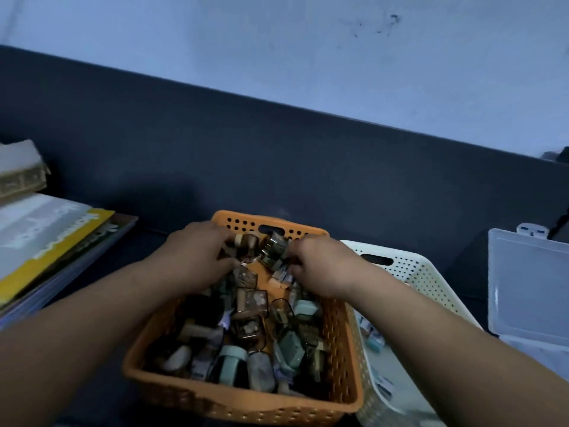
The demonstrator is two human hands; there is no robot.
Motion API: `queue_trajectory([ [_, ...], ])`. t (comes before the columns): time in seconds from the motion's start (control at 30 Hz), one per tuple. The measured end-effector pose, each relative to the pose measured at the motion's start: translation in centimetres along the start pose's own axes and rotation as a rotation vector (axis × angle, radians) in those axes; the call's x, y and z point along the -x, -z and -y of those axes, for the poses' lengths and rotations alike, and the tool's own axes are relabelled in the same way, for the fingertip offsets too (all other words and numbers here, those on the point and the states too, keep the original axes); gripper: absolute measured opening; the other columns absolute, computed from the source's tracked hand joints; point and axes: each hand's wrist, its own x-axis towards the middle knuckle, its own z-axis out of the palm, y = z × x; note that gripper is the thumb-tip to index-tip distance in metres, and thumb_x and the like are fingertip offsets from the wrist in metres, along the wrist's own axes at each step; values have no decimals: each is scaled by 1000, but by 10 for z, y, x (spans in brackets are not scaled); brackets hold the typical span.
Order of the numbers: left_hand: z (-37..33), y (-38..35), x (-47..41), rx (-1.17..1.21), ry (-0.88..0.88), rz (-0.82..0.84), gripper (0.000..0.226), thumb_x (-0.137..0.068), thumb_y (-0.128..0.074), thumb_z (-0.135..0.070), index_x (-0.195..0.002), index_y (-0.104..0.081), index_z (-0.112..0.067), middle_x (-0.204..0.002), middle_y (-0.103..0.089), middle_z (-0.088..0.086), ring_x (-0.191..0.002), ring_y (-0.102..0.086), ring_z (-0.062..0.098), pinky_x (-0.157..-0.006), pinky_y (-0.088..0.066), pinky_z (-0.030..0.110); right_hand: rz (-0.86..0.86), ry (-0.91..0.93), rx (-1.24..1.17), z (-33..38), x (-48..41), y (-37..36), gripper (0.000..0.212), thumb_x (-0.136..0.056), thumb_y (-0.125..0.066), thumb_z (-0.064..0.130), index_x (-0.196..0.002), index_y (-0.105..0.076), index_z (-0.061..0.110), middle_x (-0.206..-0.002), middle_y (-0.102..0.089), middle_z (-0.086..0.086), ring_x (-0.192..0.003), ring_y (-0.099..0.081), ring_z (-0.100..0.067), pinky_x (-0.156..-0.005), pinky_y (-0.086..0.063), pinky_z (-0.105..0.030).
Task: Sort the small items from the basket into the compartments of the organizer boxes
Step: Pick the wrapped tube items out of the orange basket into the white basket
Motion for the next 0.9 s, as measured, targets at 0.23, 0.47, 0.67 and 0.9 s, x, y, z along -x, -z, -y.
queue_trajectory([
  [0.23, 6, -9, 2, 33, -57, -31, 47, -88, -57, -47, -128, -51, -24, -125, -52, -2, -119, -44, 19, -98, -41, 39, 110, -38, 226, 3, -25, -8, 29, -86, -55, 8, -114, -60, 12, -115, -57, -12, -103, -58, -30, -72, -39, -29],
  [0.47, 9, -11, 2, 194, -91, -18, 51, -91, -56, -45, -136, -45, -24, -131, -49, -6, -121, -44, 14, -99, -39, 31, 70, -123, -762, -1, -6, 19, 20, -79, -77, 10, -96, -67, 12, -87, -68, -6, -77, -63, -15, -73, -54, -33],
  [0.67, 12, -12, 3, 279, -106, -23, 51, -93, -54, -43, -139, -42, -24, -135, -46, -7, -126, -40, 12, -100, -36, 28, 107, -132, -719, -1, -15, 8, 14, -94, -61, 25, -95, -71, 16, -92, -70, -9, -88, -66, -23, -83, -54, -31],
  [0.9, 12, -12, 7, 338, -106, -16, 50, -94, -52, -43, -140, -41, -25, -139, -42, -9, -129, -37, 13, -103, -34, 29, 325, -76, -59, -2, -37, -11, 66, -81, -57, -10, -128, -59, 36, -132, -60, 4, -112, -60, -16, -92, -53, -32],
])
